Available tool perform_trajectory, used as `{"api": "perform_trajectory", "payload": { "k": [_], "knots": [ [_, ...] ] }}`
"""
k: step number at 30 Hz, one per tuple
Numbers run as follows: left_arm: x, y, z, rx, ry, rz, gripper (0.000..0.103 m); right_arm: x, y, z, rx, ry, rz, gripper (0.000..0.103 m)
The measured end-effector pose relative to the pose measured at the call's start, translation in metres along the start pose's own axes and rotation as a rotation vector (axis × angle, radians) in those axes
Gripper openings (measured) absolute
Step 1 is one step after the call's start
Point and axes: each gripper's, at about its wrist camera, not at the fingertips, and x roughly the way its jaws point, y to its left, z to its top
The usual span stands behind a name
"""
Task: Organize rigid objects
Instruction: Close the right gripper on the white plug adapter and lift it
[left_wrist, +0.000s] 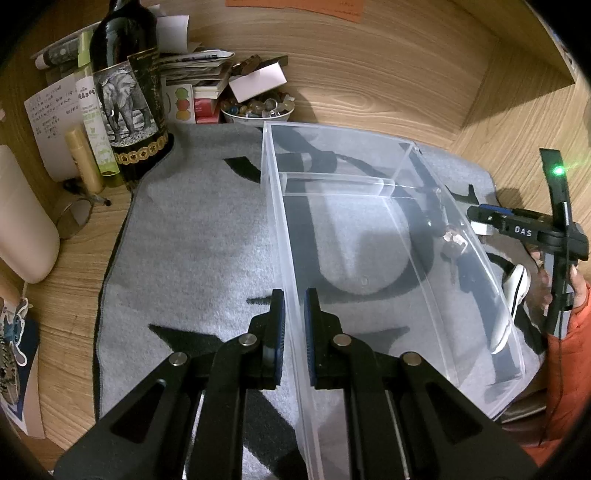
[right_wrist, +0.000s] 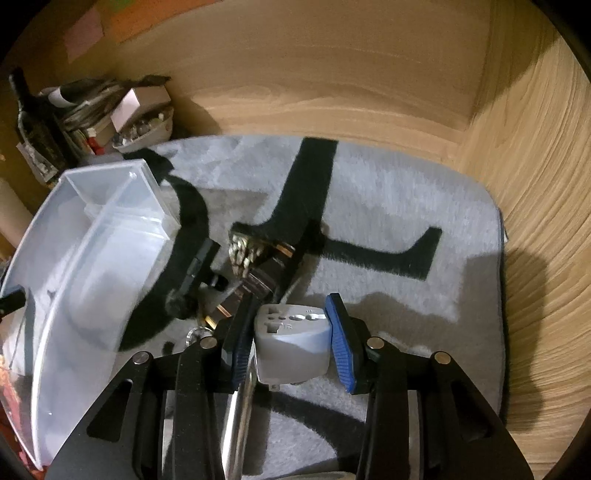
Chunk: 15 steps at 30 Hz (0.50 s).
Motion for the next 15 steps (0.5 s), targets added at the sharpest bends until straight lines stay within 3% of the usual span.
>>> {"api": "perform_trajectory", "payload": {
  "k": [15],
  "knots": [
    [0.001, -0.001, 0.000, 0.004, -0.002, 0.008, 0.009, -0.059, 0.042, 0.019, -0.085, -0.169, 0.054, 0.035]
  ]
}}
